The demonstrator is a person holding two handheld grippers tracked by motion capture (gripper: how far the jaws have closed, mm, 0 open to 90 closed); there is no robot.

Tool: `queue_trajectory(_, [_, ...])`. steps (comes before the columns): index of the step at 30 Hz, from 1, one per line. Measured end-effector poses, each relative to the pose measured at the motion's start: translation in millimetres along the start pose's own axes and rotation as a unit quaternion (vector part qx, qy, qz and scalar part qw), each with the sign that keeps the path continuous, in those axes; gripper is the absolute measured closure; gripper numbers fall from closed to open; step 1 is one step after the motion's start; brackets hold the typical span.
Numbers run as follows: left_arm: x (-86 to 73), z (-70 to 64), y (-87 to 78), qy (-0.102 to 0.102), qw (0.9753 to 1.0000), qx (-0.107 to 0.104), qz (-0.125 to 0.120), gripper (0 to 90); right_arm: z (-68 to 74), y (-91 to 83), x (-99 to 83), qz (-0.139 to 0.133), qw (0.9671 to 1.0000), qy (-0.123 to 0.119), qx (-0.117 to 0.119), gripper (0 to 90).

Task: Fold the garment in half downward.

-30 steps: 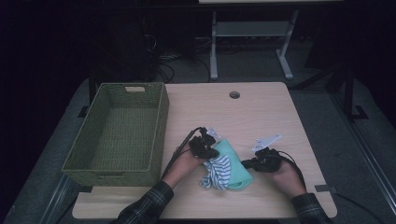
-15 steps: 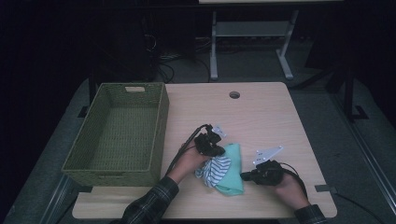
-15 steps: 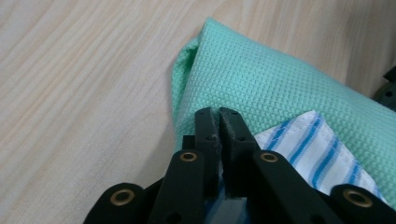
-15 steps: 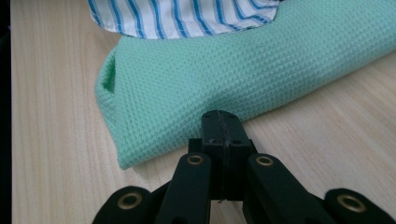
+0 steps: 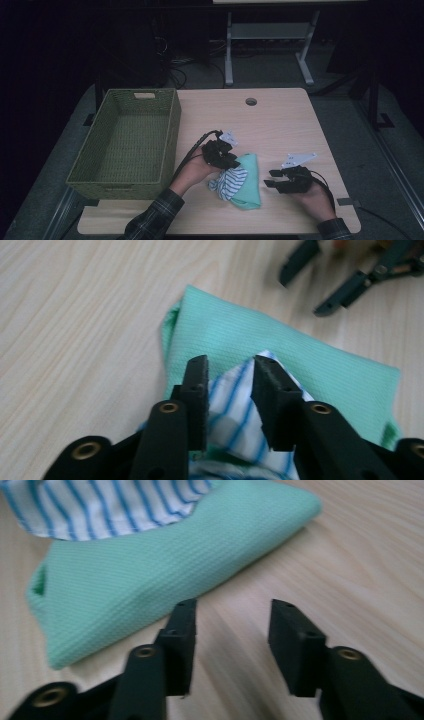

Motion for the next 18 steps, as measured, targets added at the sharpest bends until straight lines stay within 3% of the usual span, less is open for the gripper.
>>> queue_trajectory(4, [-5.6,-4.1,-3.5,0.022,0.9996,0.001,0.016,55.7,-13.6,1.5,-4.9,0.004,0.9993,0.011,-0.036,31.0])
queue_trajectory(9, [-10.2,-6.1,-7.3,0.033,0.9992,0.001,0.022,47.7,-25.8,1.2,-10.3,0.008,0.9971,0.027,-0.070,15.6])
queue_trajectory(13, [-12.7,-7.5,-11.1,0.039,0.9989,-0.008,0.026,43.6,-31.5,-2.0,-14.9,0.009,0.9952,0.026,-0.094,10.2])
queue_trajectory(18, [-16.0,-10.9,-10.9,0.048,0.9981,-0.016,0.035,39.8,-36.1,-6.2,-23.7,0.011,0.9938,0.034,-0.105,7.6])
Point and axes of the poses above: each handheld gripper's, and its own axes: y roughly forward along the jaws, x roughly out of its top, z roughly to its left, the point moved 10 cm from there along y, roughly forward along the jaws, and after that the axes turned 10 degrees about -y, right-handed, at the moved point
